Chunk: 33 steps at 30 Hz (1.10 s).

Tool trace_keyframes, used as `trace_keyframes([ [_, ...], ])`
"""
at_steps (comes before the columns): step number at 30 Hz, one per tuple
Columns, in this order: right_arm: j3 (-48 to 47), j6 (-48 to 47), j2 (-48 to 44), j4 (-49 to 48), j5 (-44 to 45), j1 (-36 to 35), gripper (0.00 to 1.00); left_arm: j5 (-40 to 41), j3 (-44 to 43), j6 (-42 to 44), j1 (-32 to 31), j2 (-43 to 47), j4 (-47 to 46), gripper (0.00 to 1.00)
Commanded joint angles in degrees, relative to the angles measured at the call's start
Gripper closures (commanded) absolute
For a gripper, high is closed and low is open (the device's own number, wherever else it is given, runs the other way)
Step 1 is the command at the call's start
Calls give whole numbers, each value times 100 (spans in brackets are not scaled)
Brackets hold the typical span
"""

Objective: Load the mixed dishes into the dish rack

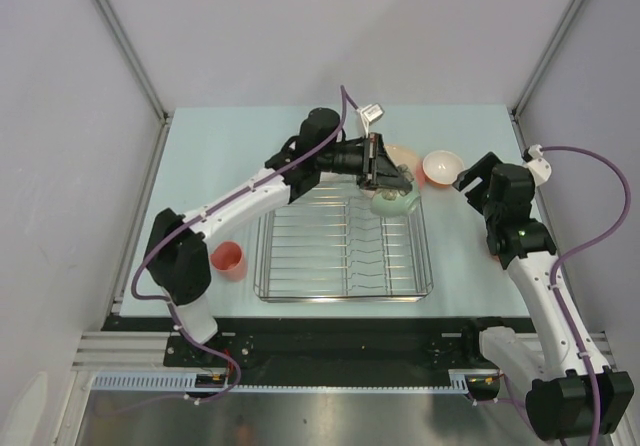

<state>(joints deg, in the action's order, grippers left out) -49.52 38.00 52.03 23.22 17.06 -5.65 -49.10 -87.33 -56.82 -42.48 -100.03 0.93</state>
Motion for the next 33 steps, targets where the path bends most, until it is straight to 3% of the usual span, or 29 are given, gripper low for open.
trace_keyframes([
  [1, -58, 164, -61, -187, -36, 29, 16, -135, 31, -1890, -94, -315, -2322, 100],
  [2, -58, 155, -70, -134, -19, 20, 16, 31, 136, -2095, -85, -376, -2856, 100],
  [7, -190, 33, -167, -37, 122, 20, 16, 665, 726, -2509, -76, -718, -3661, 100],
  [22, -287, 120, -114, -46, -80, 20, 16, 1693, 244, -755, -471, -1317, -1634, 100],
  [33, -181, 164, -246, 174, -1, 20, 15, 1808, 199, -436, -630, -1572, -1420, 100],
])
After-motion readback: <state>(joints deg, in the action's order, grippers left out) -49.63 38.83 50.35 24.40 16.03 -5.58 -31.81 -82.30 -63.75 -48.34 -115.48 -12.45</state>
